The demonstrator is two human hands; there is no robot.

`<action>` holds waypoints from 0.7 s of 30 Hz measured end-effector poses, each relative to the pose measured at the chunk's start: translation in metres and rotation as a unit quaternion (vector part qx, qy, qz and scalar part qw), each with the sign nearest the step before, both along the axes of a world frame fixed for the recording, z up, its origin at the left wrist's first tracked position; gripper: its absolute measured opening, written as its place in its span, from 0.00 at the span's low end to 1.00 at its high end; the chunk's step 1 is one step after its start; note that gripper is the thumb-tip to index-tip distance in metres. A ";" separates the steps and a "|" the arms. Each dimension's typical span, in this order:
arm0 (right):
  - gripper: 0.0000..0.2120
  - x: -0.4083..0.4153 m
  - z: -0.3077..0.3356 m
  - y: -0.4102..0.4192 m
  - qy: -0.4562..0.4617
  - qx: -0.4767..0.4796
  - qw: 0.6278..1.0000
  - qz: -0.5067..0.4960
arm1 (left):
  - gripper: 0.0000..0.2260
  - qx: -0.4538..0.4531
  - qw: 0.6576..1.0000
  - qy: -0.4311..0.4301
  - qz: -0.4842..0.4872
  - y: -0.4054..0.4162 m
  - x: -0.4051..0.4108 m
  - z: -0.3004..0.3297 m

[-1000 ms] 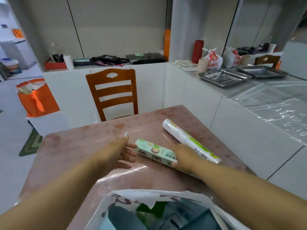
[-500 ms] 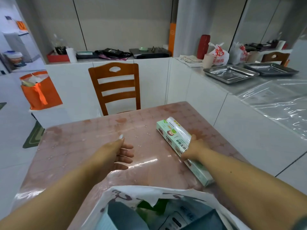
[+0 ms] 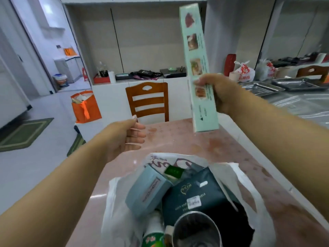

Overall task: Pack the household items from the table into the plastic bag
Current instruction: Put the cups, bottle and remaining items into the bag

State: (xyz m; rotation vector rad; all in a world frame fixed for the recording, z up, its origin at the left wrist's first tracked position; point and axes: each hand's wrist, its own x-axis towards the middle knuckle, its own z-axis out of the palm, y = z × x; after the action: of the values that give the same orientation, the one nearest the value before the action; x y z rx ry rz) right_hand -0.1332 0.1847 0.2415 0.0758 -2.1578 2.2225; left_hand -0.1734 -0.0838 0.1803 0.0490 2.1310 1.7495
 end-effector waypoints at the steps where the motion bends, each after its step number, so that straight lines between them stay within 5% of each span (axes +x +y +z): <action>1: 0.14 0.016 0.018 -0.016 0.023 -0.030 0.999 0.031 | 0.18 0.003 1.000 0.008 0.003 -0.005 0.011 0.008; 5: 0.10 0.076 0.043 -0.074 0.046 -0.108 0.987 0.106 | 0.15 -0.024 0.997 0.051 0.059 -0.023 0.058 0.028; 11: 0.15 0.126 -0.010 -0.108 0.026 -0.129 0.985 0.112 | 0.13 -0.138 0.976 0.125 0.109 -0.052 0.141 0.013; 17: 0.33 0.125 -0.035 -0.101 0.066 -0.047 0.996 0.044 | 0.11 -0.195 0.967 0.155 0.058 -0.049 0.186 -0.009; 19: 0.30 0.124 -0.040 -0.093 0.088 -0.006 0.995 0.048 | 0.08 -0.160 0.970 0.159 0.087 -0.041 0.188 -0.013; 21: 0.31 0.126 -0.041 -0.083 0.102 0.051 0.992 0.055 | 0.08 -0.012 0.986 0.105 0.132 -0.037 0.184 -0.013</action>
State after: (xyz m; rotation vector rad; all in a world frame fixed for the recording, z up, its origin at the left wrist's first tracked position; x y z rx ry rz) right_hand -0.0071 0.1015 0.2003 0.4160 -2.2006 2.0512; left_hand 0.0107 -0.1203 0.1676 -0.0601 2.4025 1.9400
